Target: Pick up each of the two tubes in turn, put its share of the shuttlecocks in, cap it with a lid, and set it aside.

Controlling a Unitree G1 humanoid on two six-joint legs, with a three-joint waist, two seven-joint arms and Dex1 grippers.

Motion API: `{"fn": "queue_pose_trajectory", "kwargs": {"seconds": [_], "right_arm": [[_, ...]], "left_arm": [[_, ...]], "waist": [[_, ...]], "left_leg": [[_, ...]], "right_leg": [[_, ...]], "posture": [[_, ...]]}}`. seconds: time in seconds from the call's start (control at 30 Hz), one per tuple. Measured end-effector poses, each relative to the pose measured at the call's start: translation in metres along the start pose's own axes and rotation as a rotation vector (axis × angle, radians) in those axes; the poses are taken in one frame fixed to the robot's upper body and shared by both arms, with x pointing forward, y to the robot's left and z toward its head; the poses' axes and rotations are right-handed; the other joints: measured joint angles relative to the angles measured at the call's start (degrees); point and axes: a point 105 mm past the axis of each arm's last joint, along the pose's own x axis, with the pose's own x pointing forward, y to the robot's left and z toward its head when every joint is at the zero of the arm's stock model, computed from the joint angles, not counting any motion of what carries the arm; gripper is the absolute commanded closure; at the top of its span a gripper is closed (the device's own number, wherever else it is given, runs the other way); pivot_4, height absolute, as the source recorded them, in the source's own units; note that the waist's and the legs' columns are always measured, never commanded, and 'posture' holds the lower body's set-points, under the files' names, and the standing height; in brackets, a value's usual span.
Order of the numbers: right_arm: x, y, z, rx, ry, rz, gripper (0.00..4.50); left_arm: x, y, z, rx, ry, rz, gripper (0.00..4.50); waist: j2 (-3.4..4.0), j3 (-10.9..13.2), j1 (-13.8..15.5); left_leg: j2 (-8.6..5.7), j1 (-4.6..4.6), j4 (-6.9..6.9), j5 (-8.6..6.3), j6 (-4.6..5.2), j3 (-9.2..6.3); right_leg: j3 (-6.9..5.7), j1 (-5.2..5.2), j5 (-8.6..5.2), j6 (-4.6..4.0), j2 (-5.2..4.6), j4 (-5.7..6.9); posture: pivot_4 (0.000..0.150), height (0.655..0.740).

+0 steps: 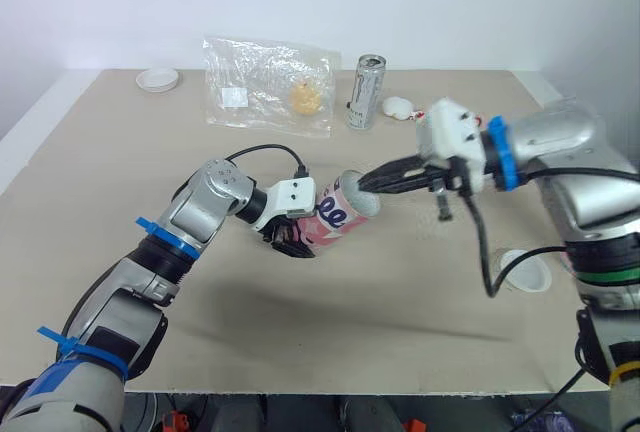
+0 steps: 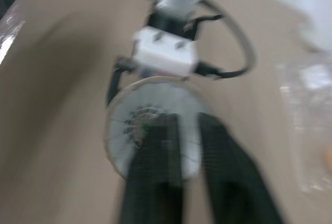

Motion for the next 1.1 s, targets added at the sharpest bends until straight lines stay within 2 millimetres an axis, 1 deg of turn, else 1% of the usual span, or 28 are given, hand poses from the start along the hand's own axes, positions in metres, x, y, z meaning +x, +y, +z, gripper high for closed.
{"fn": "queue_pose_trajectory", "kwargs": {"seconds": [0.1, 0.23, 0.3, 0.33, 0.43, 0.5, 0.57, 0.73, 0.93, 1.03, 1.1], "right_arm": [[0.011, 0.0, -0.008, -0.011, 0.029, 0.055, 4.45], [0.024, -0.008, -0.011, -0.055, 0.062, 0.109, 4.45], [0.029, -0.009, -0.013, -0.07, 0.079, 0.136, 4.45], [0.034, -0.01, -0.018, -0.08, 0.107, 0.161, 4.45], [0.04, -0.011, -0.025, -0.096, 0.138, 0.19, 4.45], [0.046, -0.011, -0.026, -0.128, 0.157, 0.222, 4.45], [0.05, -0.015, -0.026, -0.157, 0.174, 0.233, 4.45], [0.052, -0.017, -0.028, -0.186, 0.188, 0.241, 4.45], [0.049, -0.016, -0.025, -0.132, 0.155, 0.25, 4.45], [0.039, -0.015, -0.019, -0.073, 0.118, 0.24, 4.45], [0.025, -0.018, -0.009, -0.021, 0.068, 0.209, 4.45]], "left_arm": [[0.001, 0.0, 0.0, -0.002, 0.0, -0.008, 1.16], [0.002, 0.0, 0.002, 0.001, -0.002, -0.011, 1.16], [0.002, 0.0, 0.002, 0.002, -0.002, -0.011, 1.16], [0.002, 0.0, 0.002, 0.003, -0.001, -0.011, 1.16], [0.002, 0.0, 0.002, 0.002, -0.001, -0.011, 1.16], [0.002, 0.0, 0.001, -0.001, 0.002, -0.008, 1.16], [0.001, 0.001, 0.0, -0.012, 0.005, 0.0, 1.16], [0.0, 0.002, -0.002, -0.025, 0.009, 0.007, 1.16], [0.0, 0.002, -0.001, -0.018, 0.007, 0.016, 1.16], [0.001, 0.0, 0.001, -0.01, 0.002, 0.014, 1.16], [0.001, 0.0, 0.0, -0.009, -0.002, 0.015, 1.16]], "waist": [[0.0, 0.0, 0.0], [0.0, 0.0, 0.0], [0.0, 0.0, 0.0], [0.0, 0.0, 0.0], [0.0, 0.0, 0.0], [0.0, 0.0, 0.0], [0.0, 0.0, 0.0], [0.0, 0.0, -0.2], [0.0, 0.0, -0.7], [0.01, 0.0, -0.6], [0.01, 0.0, -0.6]], "left_leg": [[-0.01, -0.01, 0.02, 0.0, 0.0, 0.0], [0.0, 0.0, 0.0, 0.0, 0.0, -0.02], [0.0, -0.01, 0.01, 0.0, 0.0, -0.02], [0.0, -0.01, 0.0, 0.0, 0.0, -0.02], [0.0, -0.01, 0.0, 0.0, 0.0, -0.03], [0.0, 0.0, 0.0, 0.0, 0.0, -0.03], [0.02, 0.03, 0.02, 0.0, -0.01, -0.04], [0.07, 0.1, 0.04, 0.01, -0.02, -0.06], [0.07, 0.07, 0.05, 0.02, -0.03, -0.09], [0.03, 0.01, 0.04, 0.02, -0.03, -0.11], [0.01, 0.01, 0.02, 0.0, -0.03, -0.11]], "right_leg": [[-0.01, 0.0, 0.0, 0.0, -0.02, 0.0], [-0.03, 0.0, 0.0, -0.02, 0.0, 0.01], [-0.03, 0.0, 0.0, -0.02, 0.0, 0.01], [-0.04, 0.0, -0.01, -0.02, -0.01, 0.01], [-0.04, 0.0, 0.0, -0.02, -0.01, 0.01], [-0.05, 0.0, 0.0, -0.03, 0.0, 0.02], [-0.06, 0.01, 0.02, -0.05, 0.02, 0.06], [-0.08, 0.05, 0.07, -0.1, 0.08, 0.09], [-0.08, 0.07, 0.09, -0.12, 0.09, 0.12], [-0.09, 0.05, 0.11, -0.22, 0.03, 0.11], [-0.09, 0.05, 0.12, -0.31, 0.01, 0.1]], "posture": [[0.15, 0.74], [0.15, 0.74], [0.15, 0.74], [0.15, 0.74], [0.15, 0.74], [0.15, 0.74], [0.15, 0.74], [0.15, 0.74], [0.15, 0.74], [0.15, 0.74], [0.15, 0.74]]}}
